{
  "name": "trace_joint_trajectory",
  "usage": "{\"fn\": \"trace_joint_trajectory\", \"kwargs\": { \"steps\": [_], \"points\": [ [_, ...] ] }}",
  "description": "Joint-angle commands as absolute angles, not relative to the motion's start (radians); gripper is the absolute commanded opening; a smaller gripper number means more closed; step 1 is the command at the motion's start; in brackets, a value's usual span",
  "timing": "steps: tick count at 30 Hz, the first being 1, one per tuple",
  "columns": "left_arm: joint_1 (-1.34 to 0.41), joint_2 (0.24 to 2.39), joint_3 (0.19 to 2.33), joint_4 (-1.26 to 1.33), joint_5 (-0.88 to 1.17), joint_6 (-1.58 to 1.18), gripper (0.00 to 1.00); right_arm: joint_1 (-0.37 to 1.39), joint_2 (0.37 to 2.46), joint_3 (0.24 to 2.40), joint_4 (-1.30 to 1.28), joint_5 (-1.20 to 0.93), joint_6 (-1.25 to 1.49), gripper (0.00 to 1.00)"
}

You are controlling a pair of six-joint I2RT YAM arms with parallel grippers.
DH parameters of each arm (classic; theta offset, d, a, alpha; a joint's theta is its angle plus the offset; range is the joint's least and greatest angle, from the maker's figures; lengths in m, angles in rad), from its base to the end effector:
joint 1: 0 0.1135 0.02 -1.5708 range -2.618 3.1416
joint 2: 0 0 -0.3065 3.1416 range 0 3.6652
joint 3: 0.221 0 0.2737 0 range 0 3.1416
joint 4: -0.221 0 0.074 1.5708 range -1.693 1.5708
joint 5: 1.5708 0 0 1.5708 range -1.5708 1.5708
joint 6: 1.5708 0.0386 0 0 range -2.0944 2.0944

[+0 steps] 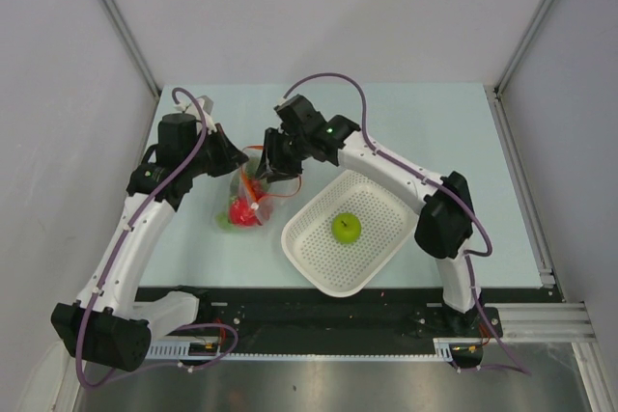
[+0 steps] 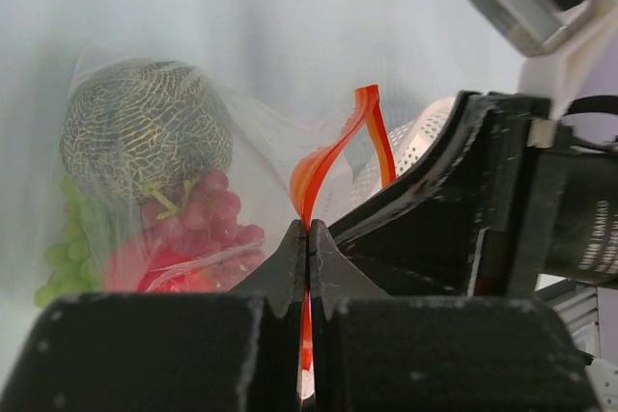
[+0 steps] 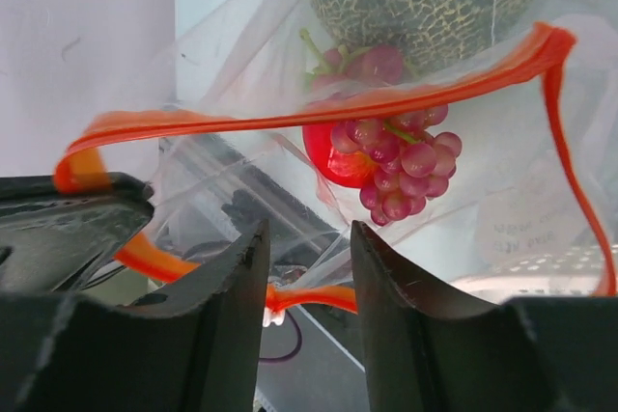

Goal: Open the zip-top bag and remove the fake food

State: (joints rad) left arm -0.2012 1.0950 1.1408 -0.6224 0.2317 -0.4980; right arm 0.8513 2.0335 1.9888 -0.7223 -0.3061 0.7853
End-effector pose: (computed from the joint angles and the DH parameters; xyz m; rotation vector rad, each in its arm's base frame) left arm 0.2306 -0.0561 0.3973 -0.1877 2.1946 -0.6488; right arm 0.3247 0.3883 0.3589 -0.2558 2.5890 1.0792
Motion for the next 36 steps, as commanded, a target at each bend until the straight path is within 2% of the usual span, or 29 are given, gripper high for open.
{"fn": "trace_joint_trajectory", "kwargs": {
  "steps": [1,4,6,14,20,24,25,26,33,35,36],
  "points": [
    [-0.195,1.091,1.172,-0.577,0.219,-0.500,0.00,0.859,2.034,1.938,-0.637,-0.344,0.847,0.46],
    [-0.195,1.097,1.166,-0.575,0.219,-0.496,0.00,0.857,2.065,1.916,-0.583,-0.360,0.858,0.51],
    [-0.193,1.100,1.157,-0.572,0.216,-0.492,0.00,0.864,2.083,1.913,-0.555,-0.356,0.850,0.59],
    [-0.146,1.114,1.141,-0.557,0.239,-0.485,0.00,0.885,2.215,2.002,-0.526,-0.341,0.847,0.69],
    [-0.140,1.134,1.146,-0.541,0.249,-0.485,0.00,0.905,2.304,2.042,-0.500,-0.356,0.877,0.70],
    [-0.132,1.137,1.150,-0.554,0.218,-0.466,0.00,0.913,2.379,2.155,-0.537,-0.353,0.881,0.51],
    [-0.126,1.138,1.149,-0.560,0.207,-0.460,0.00,0.913,2.393,2.213,-0.557,-0.354,0.891,0.37],
    [-0.123,1.141,1.149,-0.563,0.199,-0.459,0.00,0.913,2.408,2.245,-0.566,-0.359,0.899,0.31],
    [-0.080,1.163,1.138,-0.549,0.172,-0.457,0.00,0.907,2.434,2.378,-0.630,-0.362,0.925,0.13],
    [-0.064,1.170,1.138,-0.537,0.158,-0.457,0.00,0.897,2.407,2.370,-0.643,-0.367,0.937,0.01],
    [-0.058,1.178,1.137,-0.532,0.156,-0.459,0.00,0.894,2.396,2.368,-0.646,-0.371,0.942,0.00]
  ]
}}
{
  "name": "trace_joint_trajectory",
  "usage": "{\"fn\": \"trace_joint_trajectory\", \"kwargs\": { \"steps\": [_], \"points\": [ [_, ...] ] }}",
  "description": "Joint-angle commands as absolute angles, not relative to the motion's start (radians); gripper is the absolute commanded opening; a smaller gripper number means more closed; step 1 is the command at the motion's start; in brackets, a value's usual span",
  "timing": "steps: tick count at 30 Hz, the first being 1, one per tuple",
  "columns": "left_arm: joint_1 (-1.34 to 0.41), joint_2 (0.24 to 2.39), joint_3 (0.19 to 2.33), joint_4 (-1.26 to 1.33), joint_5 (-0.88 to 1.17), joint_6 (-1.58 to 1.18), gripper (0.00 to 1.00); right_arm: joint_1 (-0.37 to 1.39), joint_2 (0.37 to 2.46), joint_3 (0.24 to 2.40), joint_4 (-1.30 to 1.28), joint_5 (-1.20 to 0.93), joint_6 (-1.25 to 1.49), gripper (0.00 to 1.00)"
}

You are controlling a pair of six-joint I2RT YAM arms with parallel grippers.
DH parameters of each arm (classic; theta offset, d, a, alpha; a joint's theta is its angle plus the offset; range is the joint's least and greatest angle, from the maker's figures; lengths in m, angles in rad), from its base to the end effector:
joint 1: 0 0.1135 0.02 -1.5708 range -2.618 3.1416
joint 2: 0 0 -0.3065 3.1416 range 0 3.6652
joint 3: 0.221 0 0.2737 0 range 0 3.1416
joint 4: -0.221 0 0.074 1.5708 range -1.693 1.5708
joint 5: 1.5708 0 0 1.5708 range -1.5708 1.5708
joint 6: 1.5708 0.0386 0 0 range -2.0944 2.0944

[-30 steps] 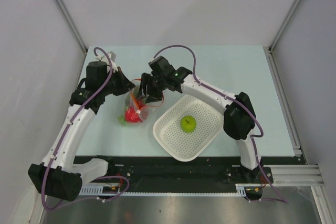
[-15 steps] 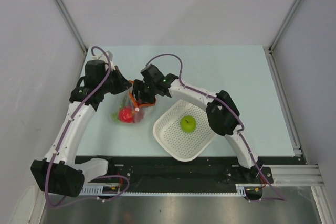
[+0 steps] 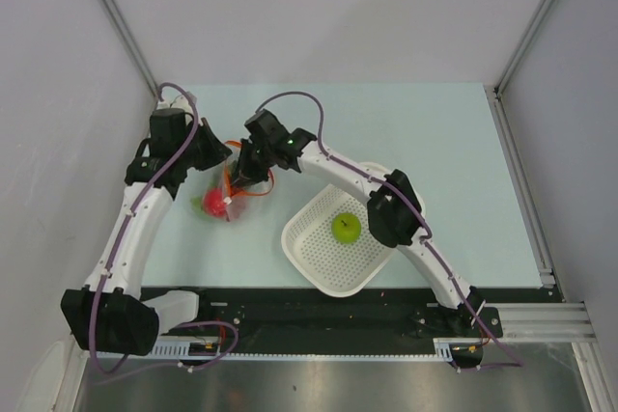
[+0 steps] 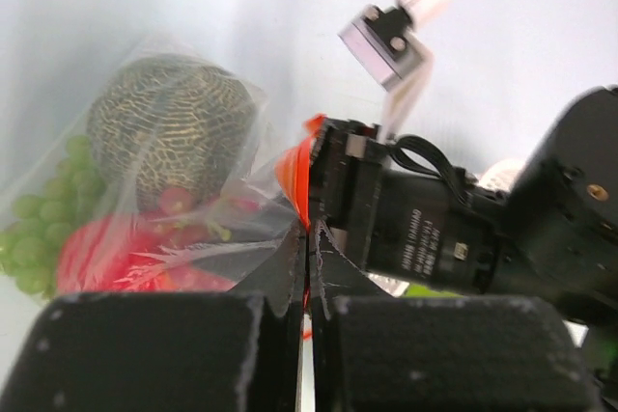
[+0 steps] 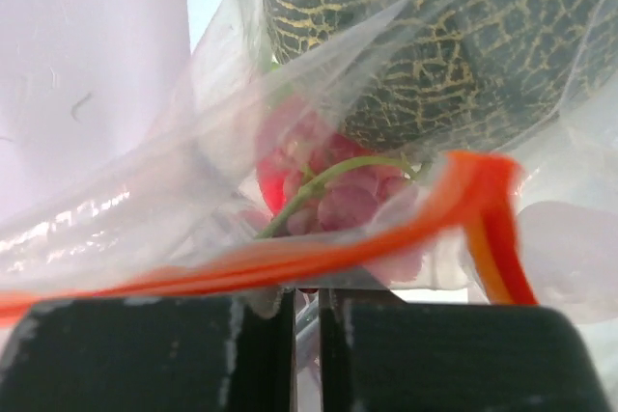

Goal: Open the zip-top bag and remove the fake food

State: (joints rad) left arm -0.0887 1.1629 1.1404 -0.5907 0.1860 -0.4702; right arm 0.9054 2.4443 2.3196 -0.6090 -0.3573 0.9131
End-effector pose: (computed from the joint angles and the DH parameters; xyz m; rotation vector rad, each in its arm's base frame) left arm 0.2566 -0.0300 0.3844 -0.3149 2.1970 -0.5162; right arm 0.3655 0.4876 0.2629 -0.2012 2.6318 1.2153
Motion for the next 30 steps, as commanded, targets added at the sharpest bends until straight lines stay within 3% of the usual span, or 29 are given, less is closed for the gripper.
{"fn": "trace_joint_trajectory", "kwargs": {
  "steps": [1,22,28,30],
  "points": [
    [-0.046,1.181,1.135,-0.525,0.163,-0.460,0.00,0.885,2.375,2.370,-0.652,-0.376,0.945,0.00],
    [0.057,1.243,1.094,-0.446,0.210,-0.460,0.00,0.750,2.208,2.459,-0.621,-0.414,1.149,0.00],
    [0.083,1.264,1.117,-0.433,0.241,-0.456,0.00,0.706,2.071,2.393,-0.662,-0.469,1.140,0.00],
    [0.090,1.275,1.135,-0.431,0.253,-0.446,0.00,0.687,2.002,2.267,-0.704,-0.477,1.077,0.00]
  ]
}}
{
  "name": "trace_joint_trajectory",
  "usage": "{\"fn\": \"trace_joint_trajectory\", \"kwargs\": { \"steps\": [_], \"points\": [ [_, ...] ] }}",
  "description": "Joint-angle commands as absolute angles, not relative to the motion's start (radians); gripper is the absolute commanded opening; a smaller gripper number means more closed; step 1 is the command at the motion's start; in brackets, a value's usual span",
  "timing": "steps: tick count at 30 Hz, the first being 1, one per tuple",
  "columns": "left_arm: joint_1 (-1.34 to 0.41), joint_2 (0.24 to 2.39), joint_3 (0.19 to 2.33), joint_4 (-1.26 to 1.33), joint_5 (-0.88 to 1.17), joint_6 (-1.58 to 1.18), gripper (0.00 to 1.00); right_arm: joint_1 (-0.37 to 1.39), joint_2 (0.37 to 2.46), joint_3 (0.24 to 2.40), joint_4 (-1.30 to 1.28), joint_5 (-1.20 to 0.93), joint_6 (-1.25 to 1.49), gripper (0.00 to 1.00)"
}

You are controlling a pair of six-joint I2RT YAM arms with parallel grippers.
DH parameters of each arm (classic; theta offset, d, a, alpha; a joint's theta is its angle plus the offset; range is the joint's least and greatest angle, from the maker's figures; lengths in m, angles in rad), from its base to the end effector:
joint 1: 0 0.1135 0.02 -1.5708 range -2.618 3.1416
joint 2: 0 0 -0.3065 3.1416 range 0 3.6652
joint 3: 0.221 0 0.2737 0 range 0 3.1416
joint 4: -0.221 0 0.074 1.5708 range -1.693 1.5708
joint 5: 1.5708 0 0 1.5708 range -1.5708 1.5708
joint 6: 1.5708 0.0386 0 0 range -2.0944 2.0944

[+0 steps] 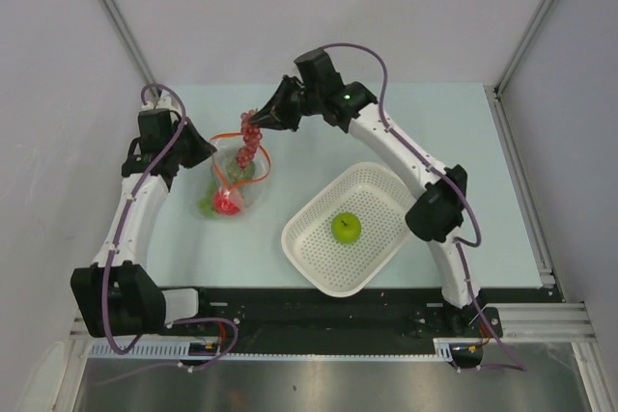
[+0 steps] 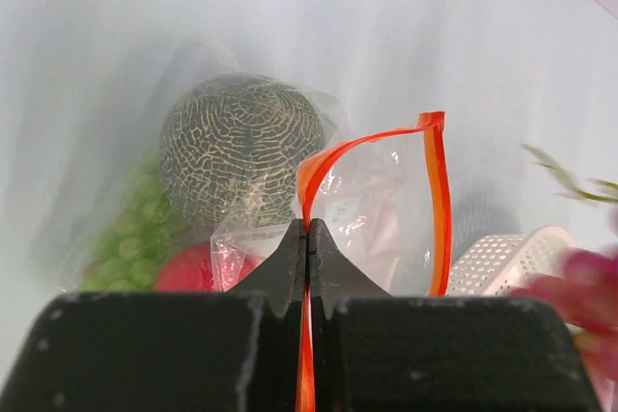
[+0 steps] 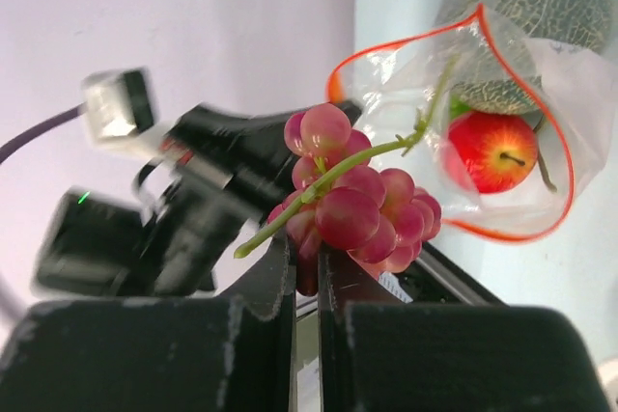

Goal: Open the zip-top bag and remove the fake food

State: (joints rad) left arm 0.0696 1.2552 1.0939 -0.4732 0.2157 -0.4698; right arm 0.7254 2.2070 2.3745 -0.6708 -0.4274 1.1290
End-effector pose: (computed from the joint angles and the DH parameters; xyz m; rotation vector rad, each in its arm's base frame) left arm 0.2879 0.0118 0.3550 -0.4750 2.1753 -0.4594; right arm 0.4017 0.3775 0.4111 0.1806 2.4270 1.4555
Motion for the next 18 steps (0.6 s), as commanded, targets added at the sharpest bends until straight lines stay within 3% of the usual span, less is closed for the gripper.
{"fn": "trace_joint_trajectory", "kwargs": {
  "steps": [1,10,12,18],
  "points": [
    [0.092,1.285,1.150,-0.426,0.264,-0.442,0.00,0.664,1.915,2.211,-0.709,-0.474,1.057,0.00],
    [0.094,1.315,1.189,-0.407,0.356,-0.413,0.00,0.497,1.484,1.484,-0.758,-0.479,0.875,0.01],
    [0.094,1.316,1.195,-0.411,0.367,-0.405,0.00,0.469,1.425,1.427,-0.842,-0.448,0.821,0.07],
    [0.092,1.301,1.197,-0.433,0.382,-0.382,0.00,0.398,1.333,1.260,-0.922,-0.394,0.713,0.10]
  ]
}}
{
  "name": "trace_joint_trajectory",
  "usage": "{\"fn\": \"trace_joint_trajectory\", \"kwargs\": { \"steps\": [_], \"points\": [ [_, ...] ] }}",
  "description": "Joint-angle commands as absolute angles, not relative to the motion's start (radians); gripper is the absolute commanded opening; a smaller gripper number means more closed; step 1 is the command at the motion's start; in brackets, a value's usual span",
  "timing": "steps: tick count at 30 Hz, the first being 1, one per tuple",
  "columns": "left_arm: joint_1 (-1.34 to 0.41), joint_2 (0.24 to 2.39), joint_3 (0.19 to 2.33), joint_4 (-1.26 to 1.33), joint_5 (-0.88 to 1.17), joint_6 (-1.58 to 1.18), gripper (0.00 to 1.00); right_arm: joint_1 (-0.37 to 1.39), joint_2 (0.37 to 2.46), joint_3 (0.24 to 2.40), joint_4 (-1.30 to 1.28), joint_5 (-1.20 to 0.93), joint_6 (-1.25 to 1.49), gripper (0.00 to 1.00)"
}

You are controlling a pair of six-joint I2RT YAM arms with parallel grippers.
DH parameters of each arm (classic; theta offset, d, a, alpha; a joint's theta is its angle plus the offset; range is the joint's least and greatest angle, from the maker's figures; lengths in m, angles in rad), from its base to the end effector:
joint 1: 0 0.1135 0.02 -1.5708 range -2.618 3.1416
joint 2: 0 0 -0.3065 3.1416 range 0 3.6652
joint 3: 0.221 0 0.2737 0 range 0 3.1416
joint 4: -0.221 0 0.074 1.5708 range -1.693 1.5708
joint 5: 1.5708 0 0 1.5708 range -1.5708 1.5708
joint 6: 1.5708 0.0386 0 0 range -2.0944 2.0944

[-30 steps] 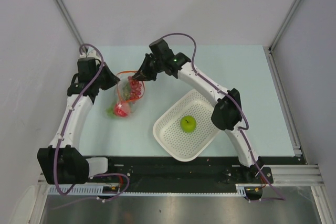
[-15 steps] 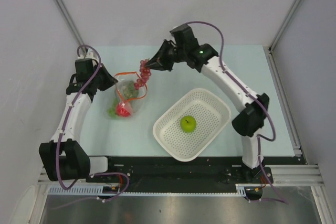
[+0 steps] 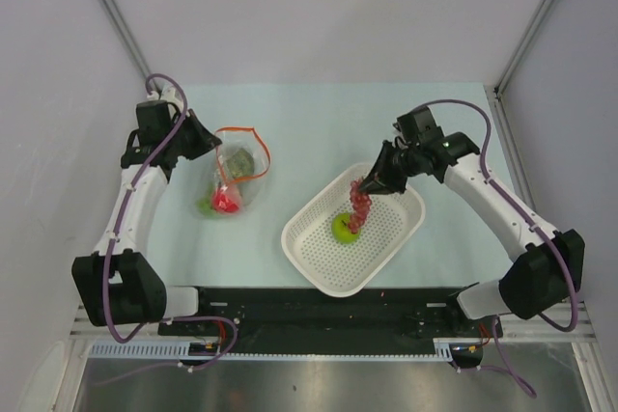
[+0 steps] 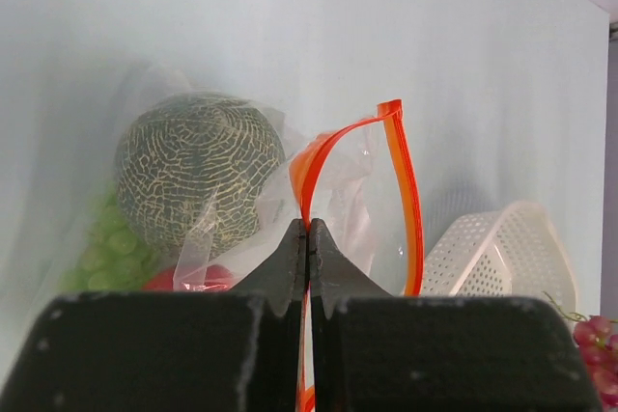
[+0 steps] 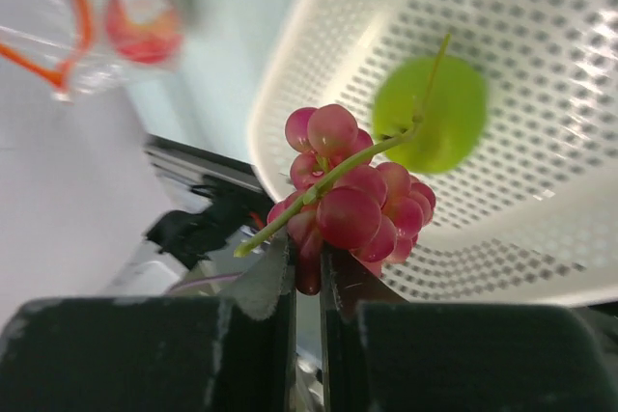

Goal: Open the zip-top bag and remove the fake food

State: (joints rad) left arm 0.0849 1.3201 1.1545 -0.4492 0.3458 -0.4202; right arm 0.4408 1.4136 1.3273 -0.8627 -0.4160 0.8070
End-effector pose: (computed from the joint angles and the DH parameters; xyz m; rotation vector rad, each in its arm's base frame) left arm 0.3074 0.0130 0.3619 -0.3555 2.1711 -0.5667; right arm 0.2709 0.1451 0.3641 0.3127 2.6977 0.9727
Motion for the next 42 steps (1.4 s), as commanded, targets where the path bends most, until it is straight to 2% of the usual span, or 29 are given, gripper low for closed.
{"fn": "trace_joint_trajectory", "kwargs": {
  "steps": [1,5,6,8,11,12,14,19,25,29,33,36,39,40,42],
  "points": [
    [0.094,1.296,1.193,-0.434,0.382,-0.380,0.00,0.388,1.328,1.241,-0.920,-0.387,0.709,0.10],
    [0.092,1.284,1.189,-0.451,0.380,-0.364,0.00,0.367,1.339,1.183,-0.907,-0.347,0.663,0.16],
    [0.092,1.279,1.187,-0.456,0.380,-0.362,0.00,0.364,1.344,1.175,-0.910,-0.338,0.655,0.24],
    [0.094,1.275,1.183,-0.457,0.383,-0.361,0.00,0.364,1.361,1.170,-0.916,-0.327,0.638,0.36],
    [0.092,1.266,1.174,-0.456,0.387,-0.362,0.00,0.373,1.364,1.169,-0.927,-0.311,0.621,0.70],
    [0.092,1.264,1.169,-0.453,0.388,-0.361,0.00,0.379,1.361,1.169,-0.928,-0.305,0.617,0.76],
    [0.094,1.261,1.164,-0.448,0.399,-0.370,0.00,0.385,1.355,1.170,-0.919,-0.307,0.620,0.79],
    [0.092,1.241,1.150,-0.433,0.426,-0.377,0.00,0.448,1.327,1.222,-0.832,-0.281,0.707,0.77],
    [0.094,1.216,1.152,-0.431,0.457,-0.377,0.00,0.593,1.416,1.363,-0.640,-0.245,0.811,0.68],
    [0.094,1.207,1.135,-0.410,0.474,-0.385,0.00,0.698,1.547,1.571,-0.542,-0.241,0.864,0.63],
    [0.092,1.201,1.120,-0.394,0.482,-0.385,0.00,0.773,1.835,1.908,-0.629,-0.232,0.824,0.60],
    [0.094,1.204,1.123,-0.385,0.497,-0.383,0.00,0.808,1.960,2.095,-0.640,-0.252,0.836,0.54],
    [0.094,1.200,1.131,-0.380,0.499,-0.387,0.00,0.824,2.094,2.213,-0.646,-0.255,0.853,0.44],
    [0.094,1.192,1.131,-0.377,0.499,-0.390,0.00,0.825,2.133,2.220,-0.638,-0.267,0.865,0.35],
    [0.092,1.180,1.131,-0.370,0.505,-0.400,0.00,0.830,2.164,2.218,-0.611,-0.293,0.896,0.30]
  ]
}}
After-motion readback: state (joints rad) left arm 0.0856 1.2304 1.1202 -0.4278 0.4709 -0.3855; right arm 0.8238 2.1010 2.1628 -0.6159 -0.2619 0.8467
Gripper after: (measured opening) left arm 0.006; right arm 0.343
